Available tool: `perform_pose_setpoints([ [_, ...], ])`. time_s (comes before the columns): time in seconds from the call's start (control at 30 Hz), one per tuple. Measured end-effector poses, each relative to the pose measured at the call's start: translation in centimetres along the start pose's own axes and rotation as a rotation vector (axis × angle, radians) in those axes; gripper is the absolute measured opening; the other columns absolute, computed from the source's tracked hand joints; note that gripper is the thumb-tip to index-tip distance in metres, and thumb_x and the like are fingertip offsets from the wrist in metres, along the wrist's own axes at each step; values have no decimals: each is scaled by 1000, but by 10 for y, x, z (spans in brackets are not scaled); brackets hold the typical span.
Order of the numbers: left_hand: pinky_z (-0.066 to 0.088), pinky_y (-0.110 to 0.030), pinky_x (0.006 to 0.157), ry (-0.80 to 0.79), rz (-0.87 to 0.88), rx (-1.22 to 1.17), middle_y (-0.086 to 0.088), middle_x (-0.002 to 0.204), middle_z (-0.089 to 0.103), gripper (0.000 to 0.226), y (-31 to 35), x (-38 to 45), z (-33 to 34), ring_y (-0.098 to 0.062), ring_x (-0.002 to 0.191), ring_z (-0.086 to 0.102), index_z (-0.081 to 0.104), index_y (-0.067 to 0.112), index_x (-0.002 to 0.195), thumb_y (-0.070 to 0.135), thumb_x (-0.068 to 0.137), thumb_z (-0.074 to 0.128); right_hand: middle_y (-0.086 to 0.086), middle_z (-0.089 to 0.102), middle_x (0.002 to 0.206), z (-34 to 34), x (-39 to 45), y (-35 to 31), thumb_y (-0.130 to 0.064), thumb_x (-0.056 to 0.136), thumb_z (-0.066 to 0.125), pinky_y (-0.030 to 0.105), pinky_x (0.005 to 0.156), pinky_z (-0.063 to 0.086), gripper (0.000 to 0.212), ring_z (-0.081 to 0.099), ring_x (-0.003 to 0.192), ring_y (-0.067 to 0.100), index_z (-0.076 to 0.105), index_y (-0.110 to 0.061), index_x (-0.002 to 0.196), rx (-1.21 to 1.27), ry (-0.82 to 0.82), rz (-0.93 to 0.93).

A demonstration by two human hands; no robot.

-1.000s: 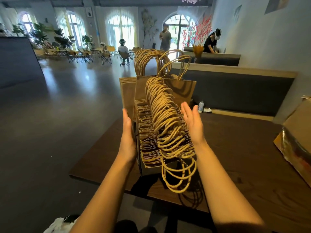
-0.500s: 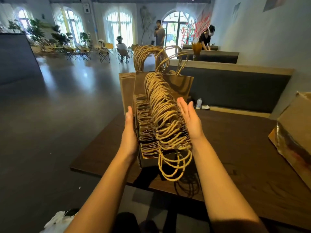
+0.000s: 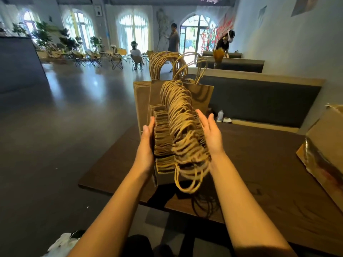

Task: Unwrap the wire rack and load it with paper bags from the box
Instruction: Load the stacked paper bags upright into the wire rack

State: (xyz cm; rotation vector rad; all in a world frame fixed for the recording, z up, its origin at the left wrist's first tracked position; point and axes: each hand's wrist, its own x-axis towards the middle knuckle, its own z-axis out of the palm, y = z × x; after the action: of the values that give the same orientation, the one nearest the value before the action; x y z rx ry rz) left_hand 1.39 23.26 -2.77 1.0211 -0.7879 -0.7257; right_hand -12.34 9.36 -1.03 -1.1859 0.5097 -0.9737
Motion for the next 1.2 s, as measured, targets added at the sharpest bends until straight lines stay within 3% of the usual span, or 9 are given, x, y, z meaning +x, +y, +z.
perform_pose_setpoints([
  [0.2, 44, -40, 112, 147, -12, -138, 1, 142, 63, 53, -6, -21, 12, -19, 136, 55, 44, 24, 151, 45, 103, 41, 10, 45, 156, 4, -16, 19, -51, 104, 34, 50, 124, 23, 66, 41, 145, 27, 35, -11, 156, 142, -6, 43],
  [0.37, 15, -53, 128, 220, 79, -164, -7, 166, 31, 85, -22, -4, 11, -24, 154, 26, 26, 19, 162, 61, 94, 56, 17, 43, 156, 7, -18, 21, -57, 90, 65, 49, 123, 27, 87, 40, 145, 33, 36, -7, 154, 250, -186, 67],
  [0.47, 21, -47, 127, 230, 7, -217, -4, 162, 39, 79, 0, -4, 20, -21, 152, 32, 37, 19, 157, 64, 94, 53, 13, 56, 143, 10, -19, 25, -51, 99, 43, 43, 115, 41, 69, 52, 135, 29, 40, -6, 151, 277, -197, 88],
  [0.63, 28, -50, 124, 103, 4, -171, -9, 153, 52, 67, -3, 2, 6, -25, 145, 44, 50, 19, 150, 57, 95, 48, 18, 45, 154, 10, -15, 23, -48, 104, 34, 50, 120, 32, 65, 42, 144, 35, 37, -6, 154, 241, -164, 105],
  [0.77, 55, -19, 85, 29, 94, -141, 10, 112, 76, 60, 3, 12, 6, 1, 100, 71, 82, 35, 104, 34, 113, 22, 7, 38, 161, 11, 0, 3, -52, 106, 30, 47, 126, 21, 64, 35, 149, 22, 32, -14, 157, -61, -62, -34],
  [0.83, 53, -10, 77, 64, 142, -63, 15, 132, 64, 49, 12, 19, 4, 13, 94, 67, 60, 28, 142, 29, 112, 22, -1, 24, 167, 17, 6, -8, -56, 103, 33, 38, 126, 17, 65, 22, 153, 13, 23, -25, 160, -197, -45, -123],
  [0.9, 51, -16, 95, 5, 171, 24, 16, 145, 49, 51, 21, 28, -4, 11, 118, 59, 29, 31, 160, 42, 110, 31, -6, 24, 167, 21, 6, -17, -49, 107, 29, 34, 125, 17, 54, 20, 152, 7, 27, -31, 158, -350, -96, -172],
  [1.0, 22, -48, 127, -99, 176, 308, 9, 170, 18, 50, 30, 36, -13, -7, 154, 19, 30, 50, 154, 58, 105, 37, -9, 22, 167, 23, 5, -27, -46, 109, 24, 34, 124, 13, 49, 18, 153, 7, 34, -33, 155, -553, -161, -168],
  [1.2, 9, -42, 128, -133, 76, 571, 11, 171, 0, 98, 36, 41, -15, -1, 150, 7, 16, 30, 163, 83, 82, 31, -9, 23, 167, 22, 10, -41, -45, 109, 31, 30, 123, 15, 52, 21, 152, 7, 35, -24, 156, -826, -218, -186],
])
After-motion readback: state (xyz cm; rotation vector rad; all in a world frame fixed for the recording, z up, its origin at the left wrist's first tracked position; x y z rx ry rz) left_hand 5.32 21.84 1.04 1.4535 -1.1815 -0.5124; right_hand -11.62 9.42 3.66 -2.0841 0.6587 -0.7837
